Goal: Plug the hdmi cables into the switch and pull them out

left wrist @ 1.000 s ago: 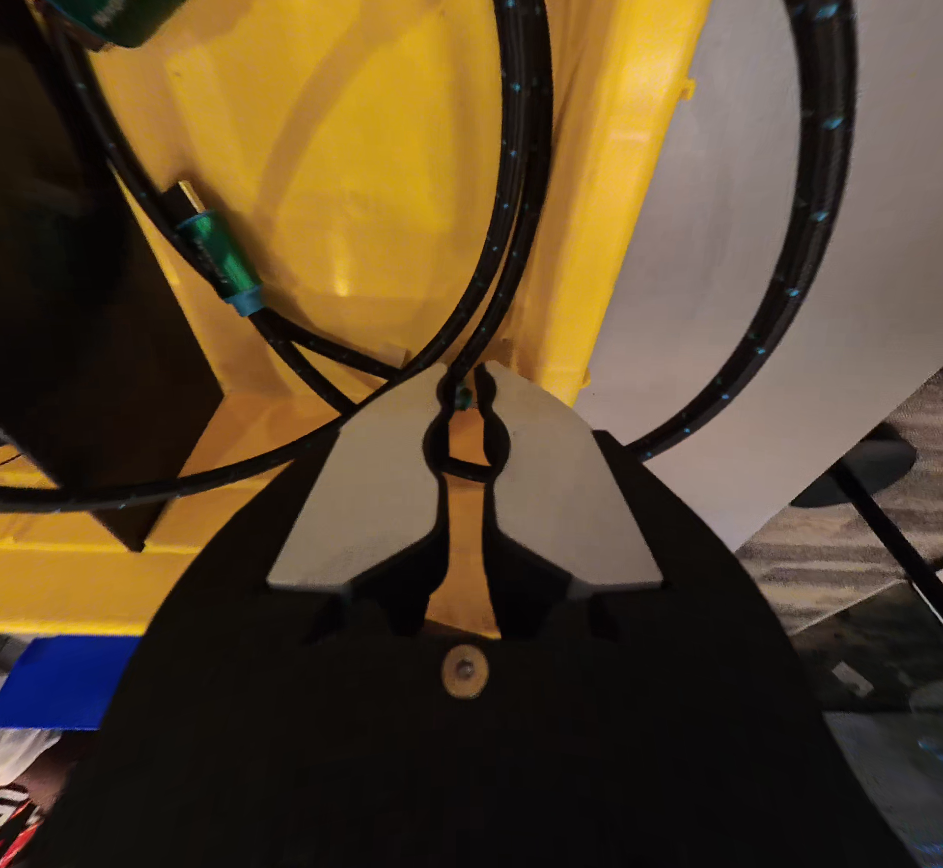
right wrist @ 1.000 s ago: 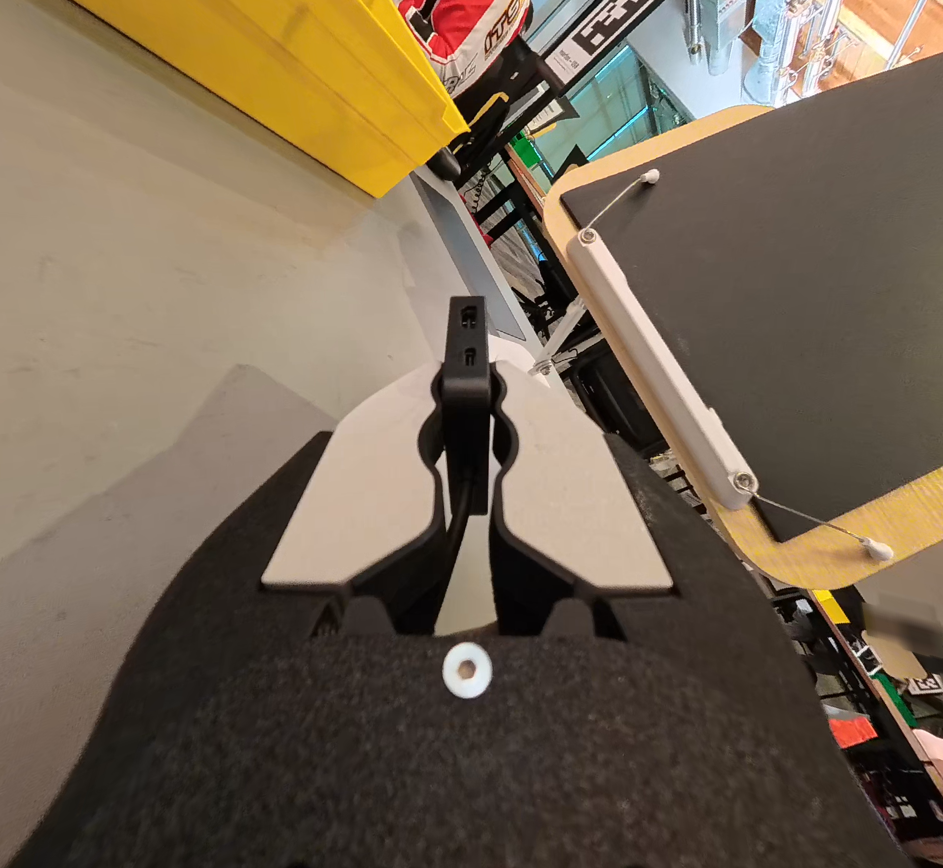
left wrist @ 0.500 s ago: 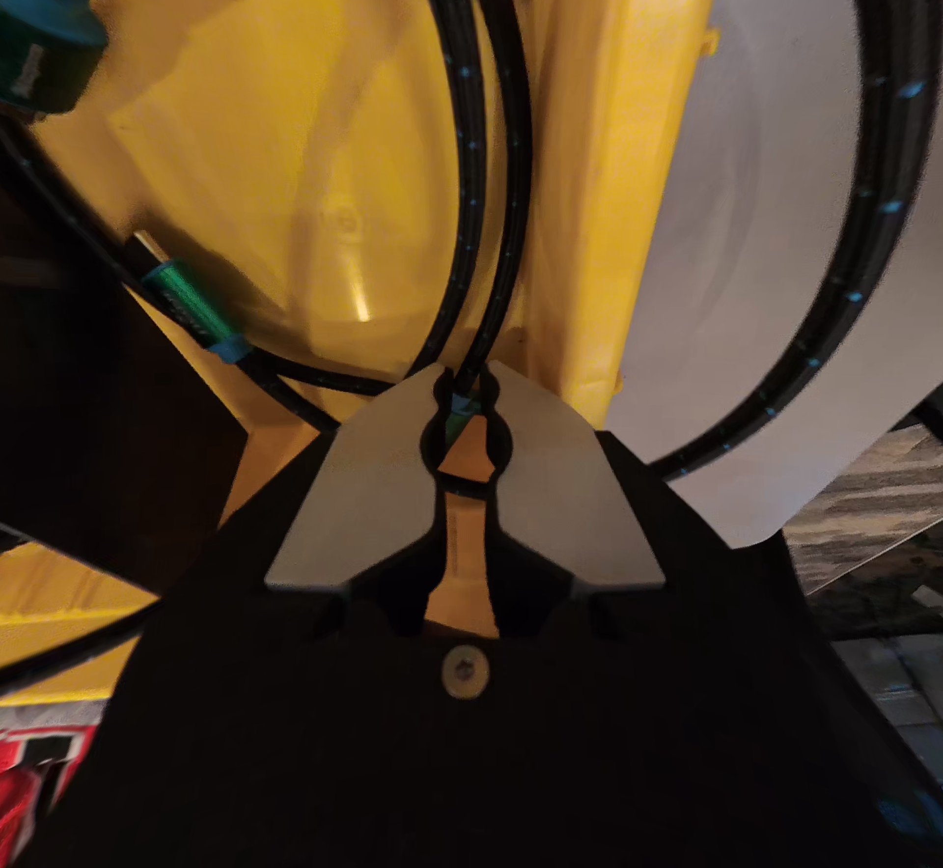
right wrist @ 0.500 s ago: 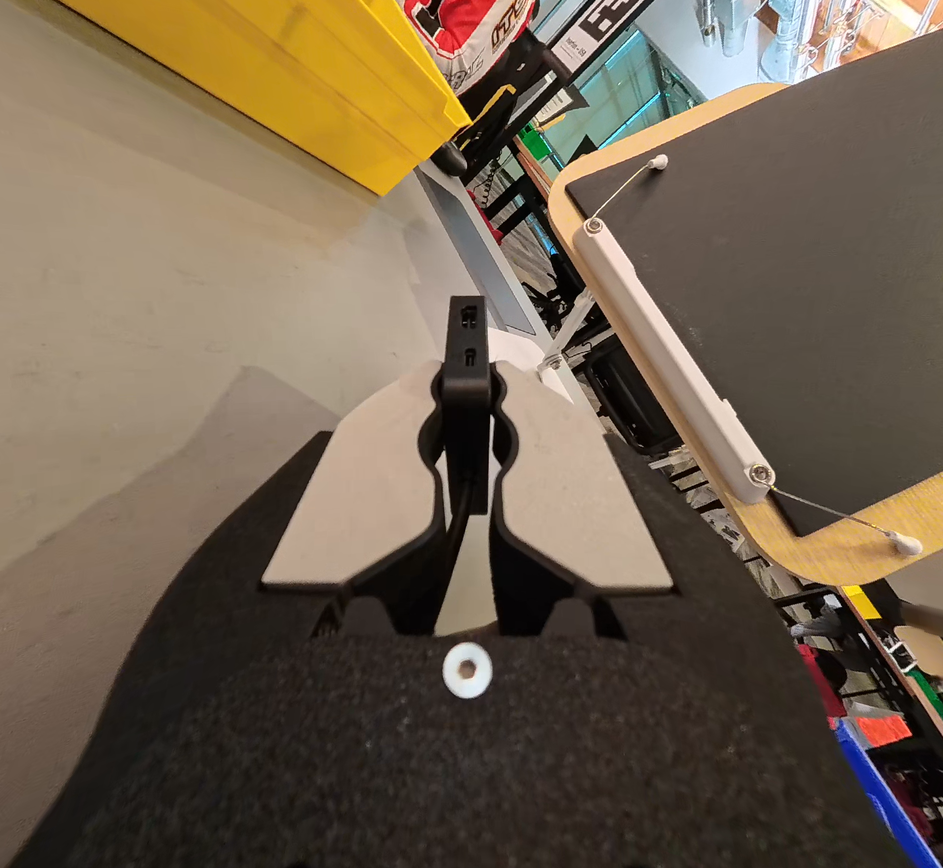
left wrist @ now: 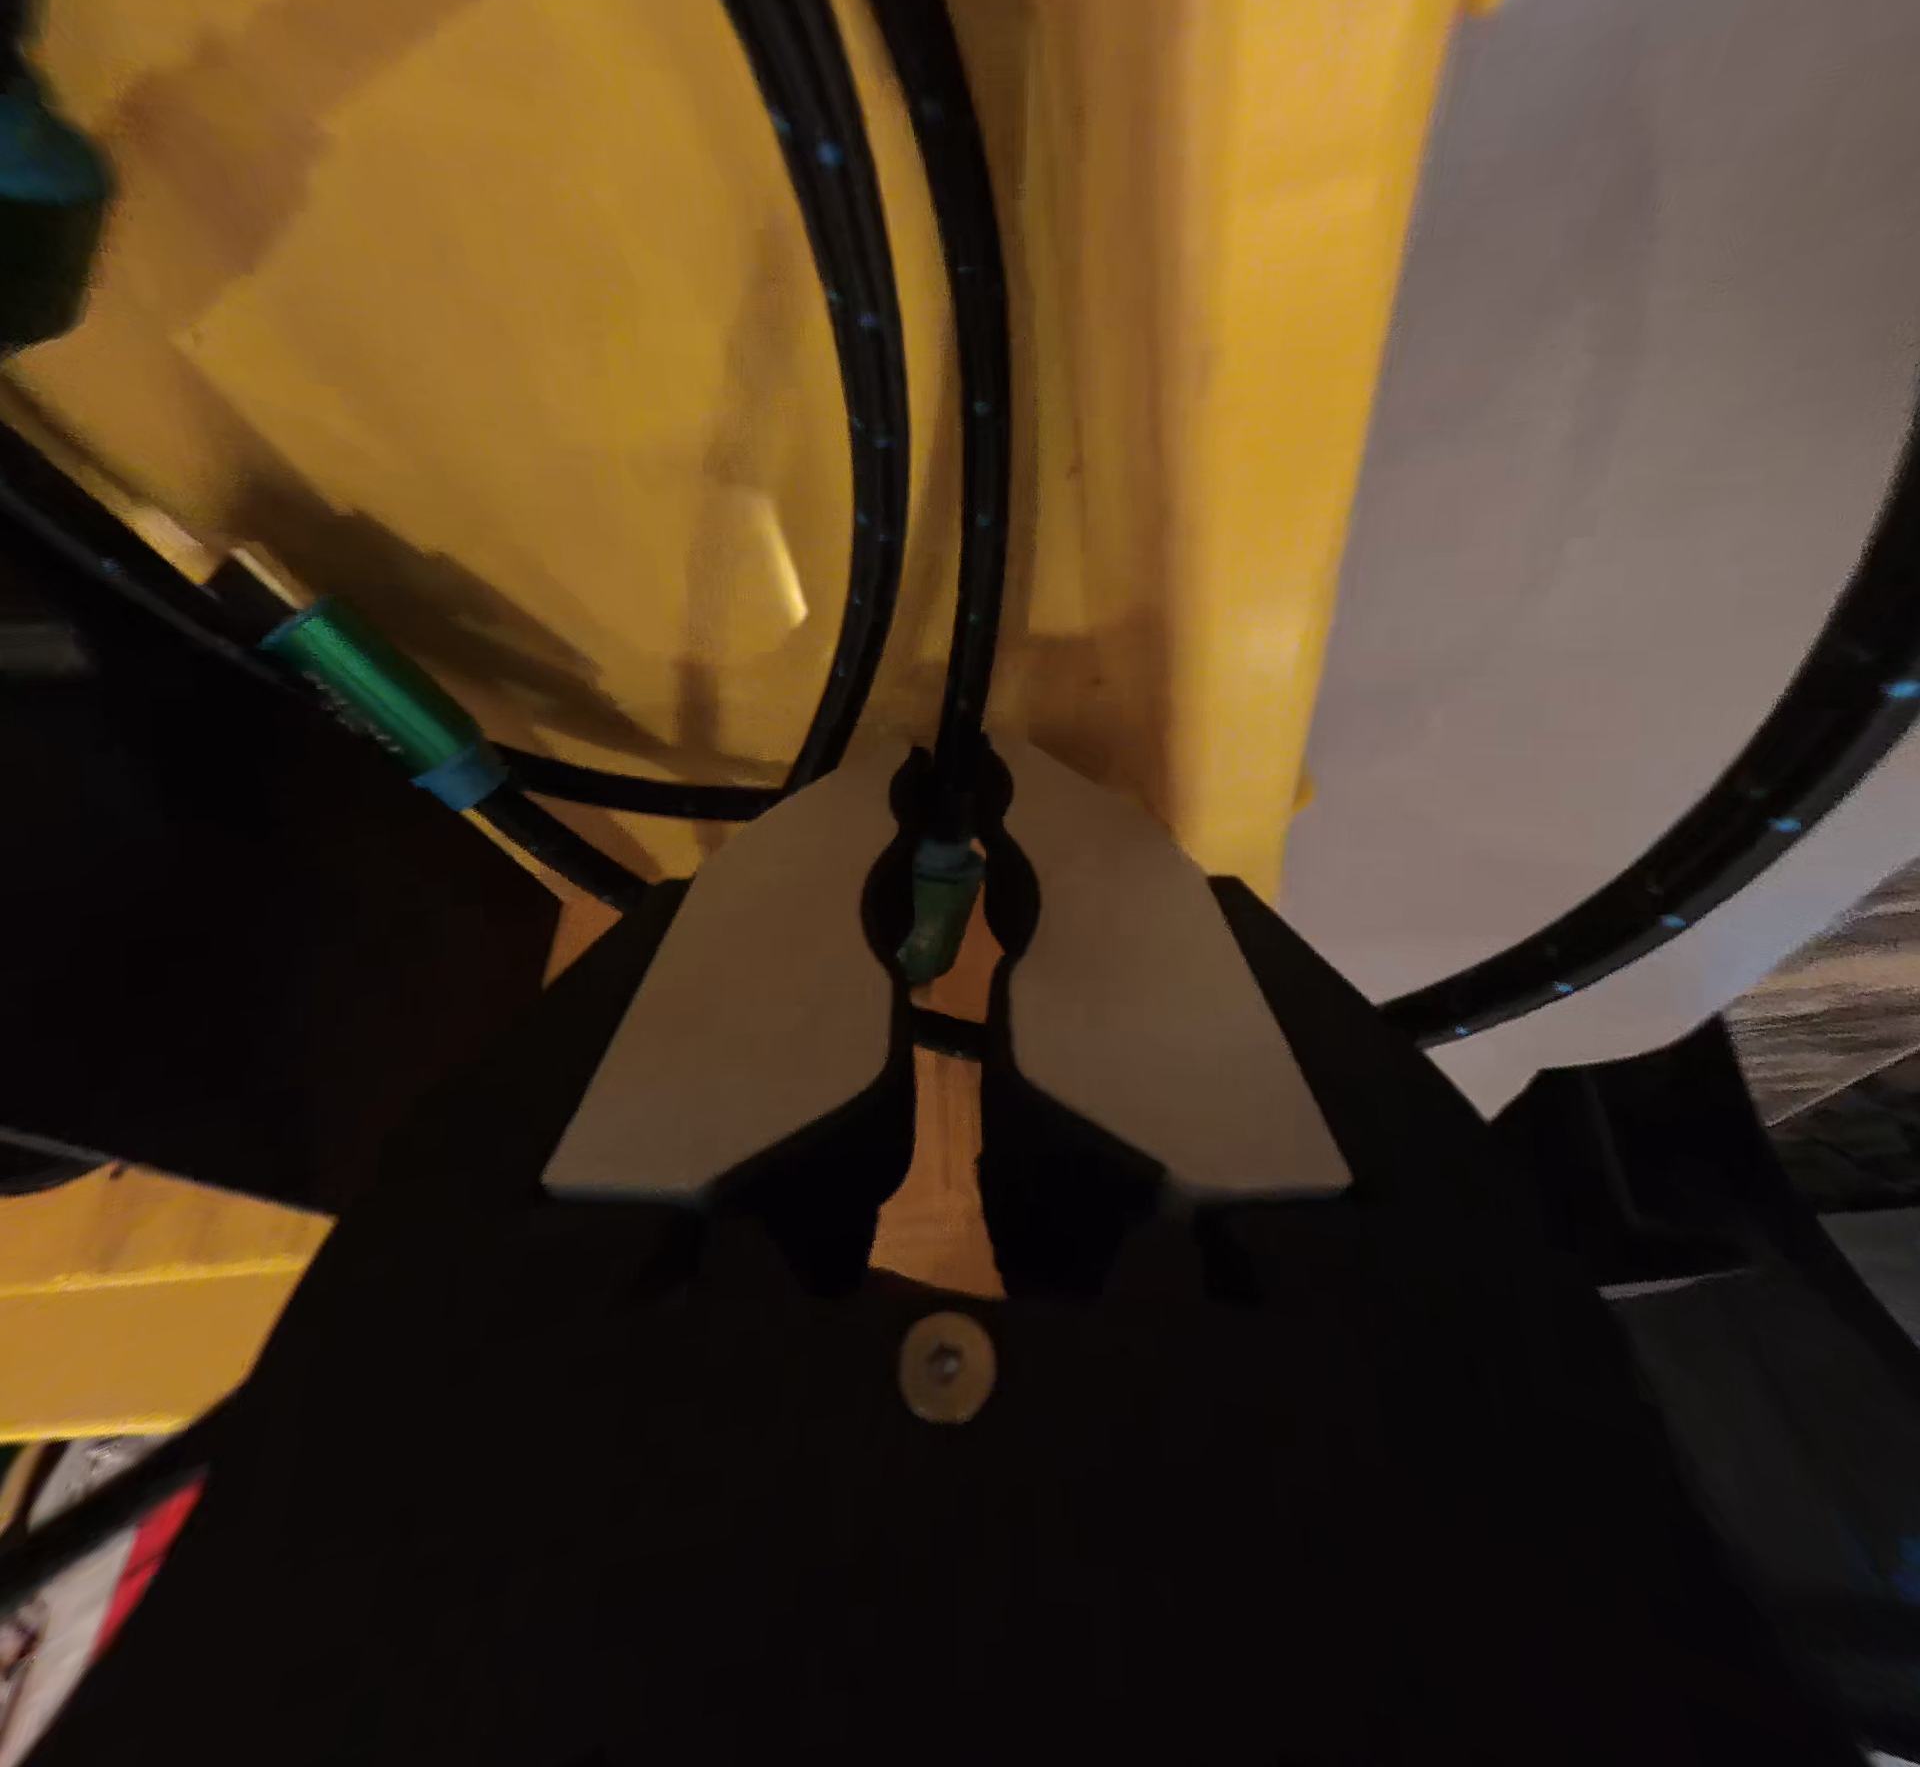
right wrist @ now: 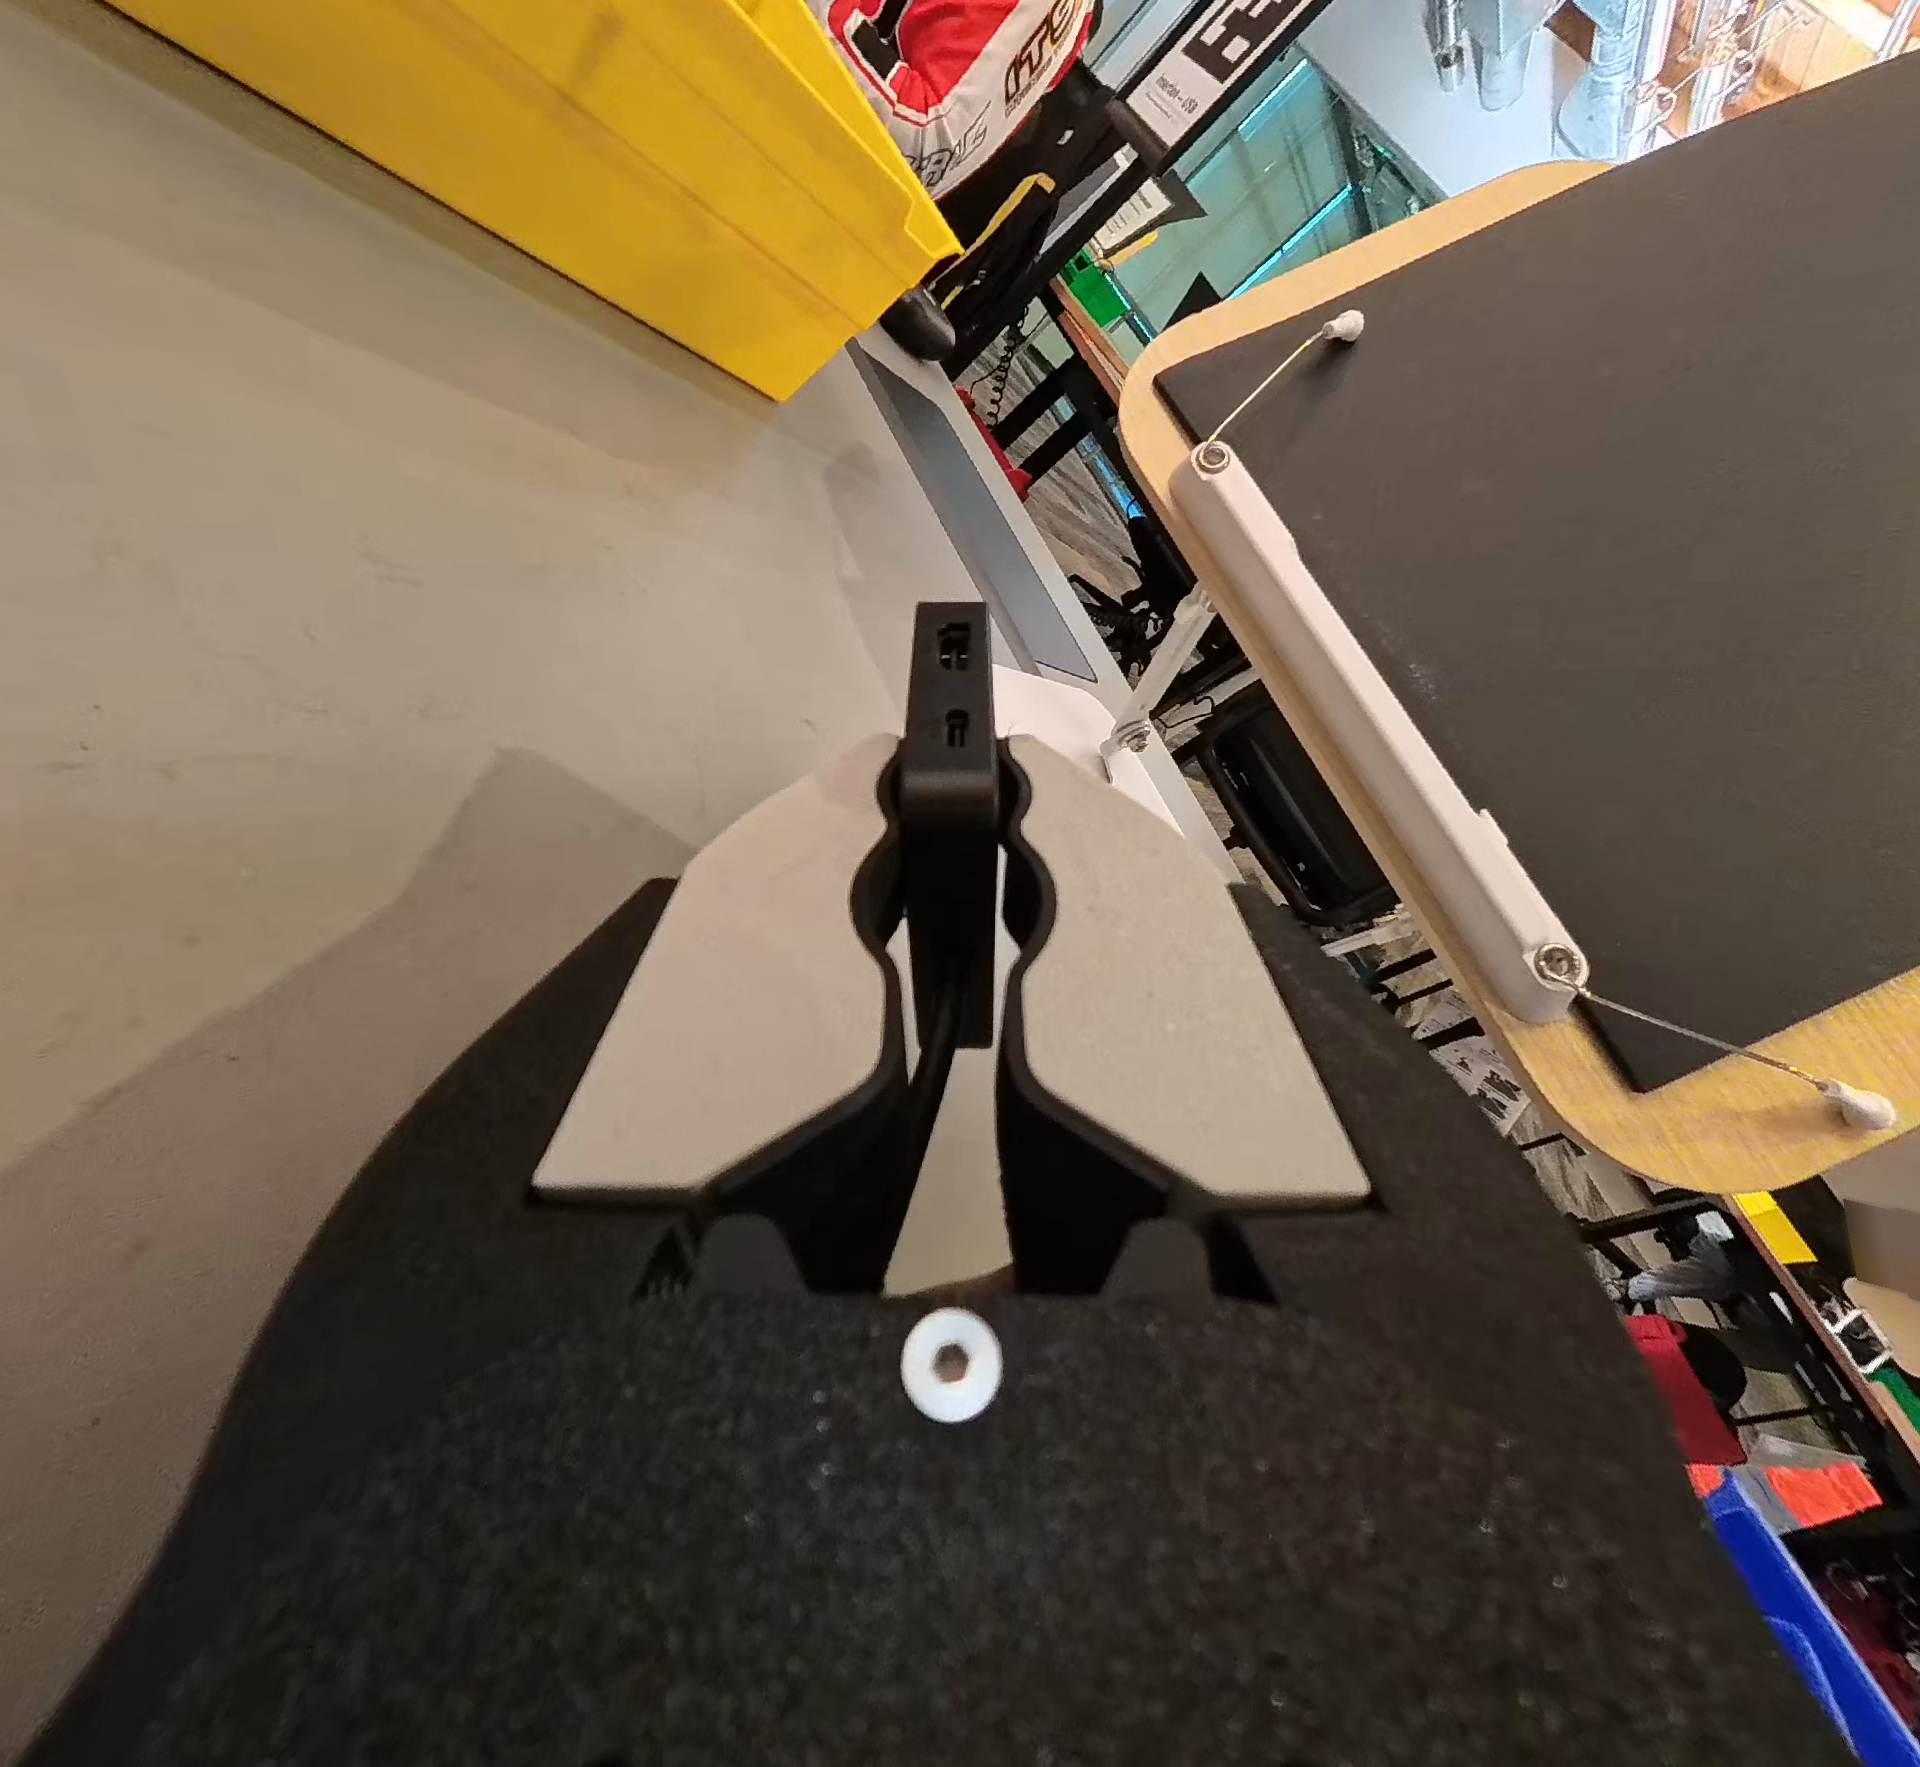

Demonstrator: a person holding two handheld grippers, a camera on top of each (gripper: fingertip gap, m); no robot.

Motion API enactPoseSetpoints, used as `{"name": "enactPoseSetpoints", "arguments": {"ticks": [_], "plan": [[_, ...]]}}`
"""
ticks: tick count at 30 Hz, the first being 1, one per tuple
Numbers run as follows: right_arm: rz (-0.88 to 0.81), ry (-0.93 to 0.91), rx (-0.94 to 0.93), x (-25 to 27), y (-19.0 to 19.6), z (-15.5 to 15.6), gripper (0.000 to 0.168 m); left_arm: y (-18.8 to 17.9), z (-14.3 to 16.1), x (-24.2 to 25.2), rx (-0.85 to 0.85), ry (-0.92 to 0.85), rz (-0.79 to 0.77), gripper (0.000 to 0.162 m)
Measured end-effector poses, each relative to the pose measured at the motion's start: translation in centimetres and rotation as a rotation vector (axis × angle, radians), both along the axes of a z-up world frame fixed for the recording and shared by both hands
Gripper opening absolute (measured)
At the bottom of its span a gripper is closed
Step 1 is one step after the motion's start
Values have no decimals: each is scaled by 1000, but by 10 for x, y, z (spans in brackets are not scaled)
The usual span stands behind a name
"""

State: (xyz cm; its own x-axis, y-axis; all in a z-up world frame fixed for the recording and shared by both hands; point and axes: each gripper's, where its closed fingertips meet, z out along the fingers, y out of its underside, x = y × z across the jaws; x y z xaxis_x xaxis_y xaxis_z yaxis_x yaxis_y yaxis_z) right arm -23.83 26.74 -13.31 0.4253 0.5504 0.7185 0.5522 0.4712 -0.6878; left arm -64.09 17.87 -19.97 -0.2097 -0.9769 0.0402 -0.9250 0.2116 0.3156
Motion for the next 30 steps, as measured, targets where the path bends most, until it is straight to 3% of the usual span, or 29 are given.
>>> {"name": "enactPoseSetpoints", "arguments": {"ticks": [6, 13, 16, 22, 27, 30], "plan": [[0, 1, 0, 0, 0, 0, 13, -3, 49, 18, -8, -96, 130, 7], [5, 0, 8, 0, -1, 1, 13, -3, 101, 52, -60, -360, 360, 6], [6, 0, 12, 0, -1, 1, 13, -12, 118, 62, -166, -503, 532, 6], [5, 8, 11, 0, -1, 2, 13, -15, 163, 77, -340, -773, 712, 7], [6, 10, 14, 0, -1, 3, 13, 4, 164, 74, -220, -972, 732, 7], [5, 7, 18, 0, -1, 3, 13, 7, 154, 67, -37, -912, 659, 6]]}}
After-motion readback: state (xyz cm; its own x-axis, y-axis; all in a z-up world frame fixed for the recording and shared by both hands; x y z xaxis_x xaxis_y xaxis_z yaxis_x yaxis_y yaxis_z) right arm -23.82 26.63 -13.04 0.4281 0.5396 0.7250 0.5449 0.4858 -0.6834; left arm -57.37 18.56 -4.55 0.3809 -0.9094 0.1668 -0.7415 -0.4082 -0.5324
